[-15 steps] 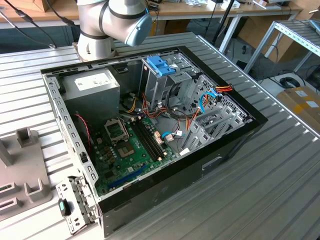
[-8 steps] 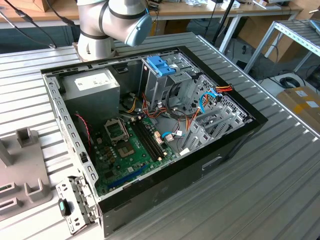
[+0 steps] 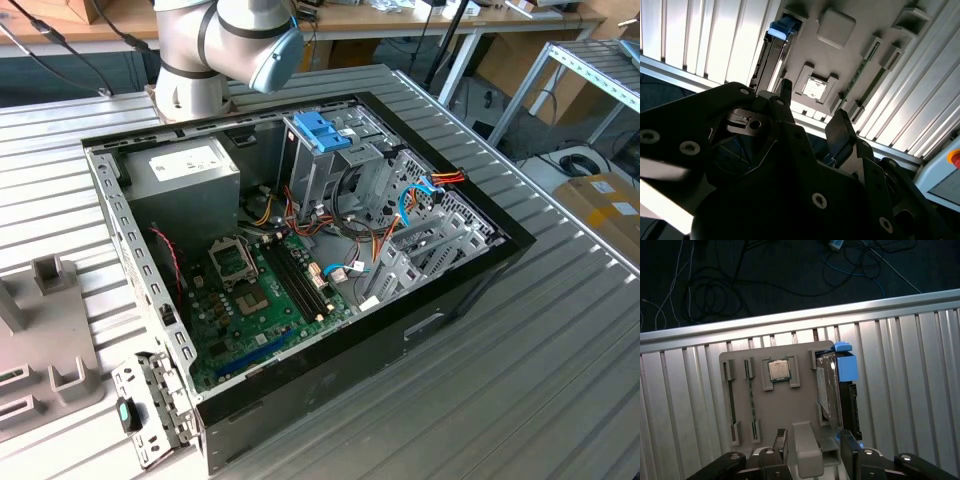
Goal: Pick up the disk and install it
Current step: 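Pick up the disk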
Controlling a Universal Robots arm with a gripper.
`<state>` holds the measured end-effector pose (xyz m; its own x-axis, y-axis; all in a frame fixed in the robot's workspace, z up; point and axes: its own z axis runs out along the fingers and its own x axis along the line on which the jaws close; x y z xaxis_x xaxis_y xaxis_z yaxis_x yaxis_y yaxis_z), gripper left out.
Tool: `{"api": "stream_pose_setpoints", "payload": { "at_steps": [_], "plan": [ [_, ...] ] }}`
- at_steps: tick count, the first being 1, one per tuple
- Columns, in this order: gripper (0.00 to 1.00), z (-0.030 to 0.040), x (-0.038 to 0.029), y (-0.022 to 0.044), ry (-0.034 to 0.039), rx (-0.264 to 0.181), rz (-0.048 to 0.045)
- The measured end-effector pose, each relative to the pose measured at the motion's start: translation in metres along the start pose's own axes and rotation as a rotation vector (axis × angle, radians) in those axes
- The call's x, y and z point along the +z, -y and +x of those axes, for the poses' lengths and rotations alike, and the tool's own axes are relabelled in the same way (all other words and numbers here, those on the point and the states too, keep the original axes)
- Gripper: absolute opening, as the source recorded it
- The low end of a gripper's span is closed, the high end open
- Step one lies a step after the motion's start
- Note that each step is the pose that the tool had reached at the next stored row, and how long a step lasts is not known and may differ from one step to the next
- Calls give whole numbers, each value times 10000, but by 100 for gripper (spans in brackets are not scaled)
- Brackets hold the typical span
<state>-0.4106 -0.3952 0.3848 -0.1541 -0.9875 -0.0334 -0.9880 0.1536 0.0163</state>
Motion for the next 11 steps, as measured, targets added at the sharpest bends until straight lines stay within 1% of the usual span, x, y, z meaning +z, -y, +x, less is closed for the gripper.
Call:
{"api": "stream_pose_setpoints", "payload": {
  "at_steps": [11],
  "plan": [
    [54,2,5,-13,11,0,-2]
  ]
}}
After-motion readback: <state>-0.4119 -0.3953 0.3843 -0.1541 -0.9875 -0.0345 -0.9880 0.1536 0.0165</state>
